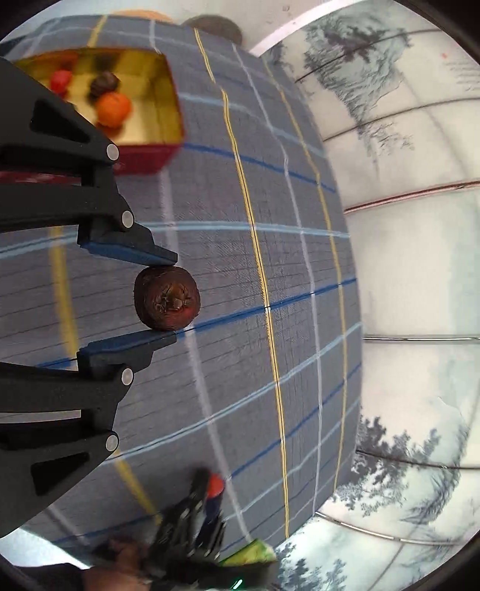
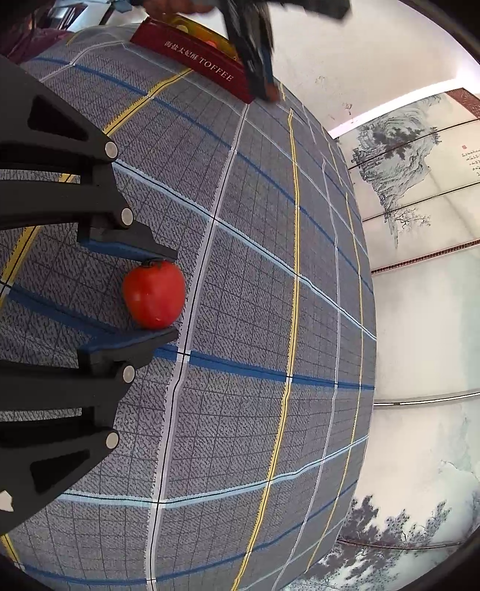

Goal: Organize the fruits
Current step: 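Carry the brown fruit into the tin and open the left gripper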

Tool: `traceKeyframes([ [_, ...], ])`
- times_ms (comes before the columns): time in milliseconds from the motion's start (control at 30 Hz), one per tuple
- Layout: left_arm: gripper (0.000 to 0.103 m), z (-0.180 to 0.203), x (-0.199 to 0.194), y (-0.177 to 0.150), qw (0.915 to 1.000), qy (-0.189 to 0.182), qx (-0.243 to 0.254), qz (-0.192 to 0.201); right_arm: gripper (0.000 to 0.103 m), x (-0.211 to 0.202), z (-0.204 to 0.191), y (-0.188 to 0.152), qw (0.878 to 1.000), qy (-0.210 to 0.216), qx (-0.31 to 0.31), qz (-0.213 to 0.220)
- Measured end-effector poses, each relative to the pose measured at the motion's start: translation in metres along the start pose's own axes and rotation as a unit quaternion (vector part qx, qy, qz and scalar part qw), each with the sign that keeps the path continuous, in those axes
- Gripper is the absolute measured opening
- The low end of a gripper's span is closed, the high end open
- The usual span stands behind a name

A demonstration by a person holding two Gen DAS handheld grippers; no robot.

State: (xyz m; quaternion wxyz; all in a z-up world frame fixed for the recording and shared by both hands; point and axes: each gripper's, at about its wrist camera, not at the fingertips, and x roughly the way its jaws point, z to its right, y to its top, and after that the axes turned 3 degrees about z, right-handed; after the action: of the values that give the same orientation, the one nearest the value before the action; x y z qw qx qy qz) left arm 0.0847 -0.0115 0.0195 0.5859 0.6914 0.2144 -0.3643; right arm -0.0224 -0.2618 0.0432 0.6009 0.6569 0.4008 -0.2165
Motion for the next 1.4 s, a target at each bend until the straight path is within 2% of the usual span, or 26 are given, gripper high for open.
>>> traceKeyframes([
  [167, 0.036, -0.004, -0.049, -0.025, 0.9994, 0.014, -0.016, 0.028, 0.032, 0.000, -0.001, 0.000, 1.000, -0.007, -0.004, -0.001],
  [433, 0.036, -0.025, -0.089, -0.063, 0.9976, 0.040, -0.033, 0.045, 0.032, 0.001, -0.006, -0.001, 1.000, -0.021, -0.017, -0.003],
  [767, 0.036, -0.057, -0.096, -0.095, 0.9945, 0.081, -0.049, 0.044, 0.036, 0.003, -0.018, -0.002, 0.997, -0.050, -0.050, -0.009],
  [1233, 0.036, -0.101, -0.078, -0.119, 0.9887, 0.132, -0.068, 0.022, 0.038, 0.003, -0.019, -0.002, 0.998, -0.044, -0.048, -0.009],
  [1400, 0.036, -0.139, -0.075, -0.121, 0.9850, 0.131, -0.113, 0.011, 0.040, 0.003, -0.019, -0.002, 0.998, -0.040, -0.047, -0.008],
])
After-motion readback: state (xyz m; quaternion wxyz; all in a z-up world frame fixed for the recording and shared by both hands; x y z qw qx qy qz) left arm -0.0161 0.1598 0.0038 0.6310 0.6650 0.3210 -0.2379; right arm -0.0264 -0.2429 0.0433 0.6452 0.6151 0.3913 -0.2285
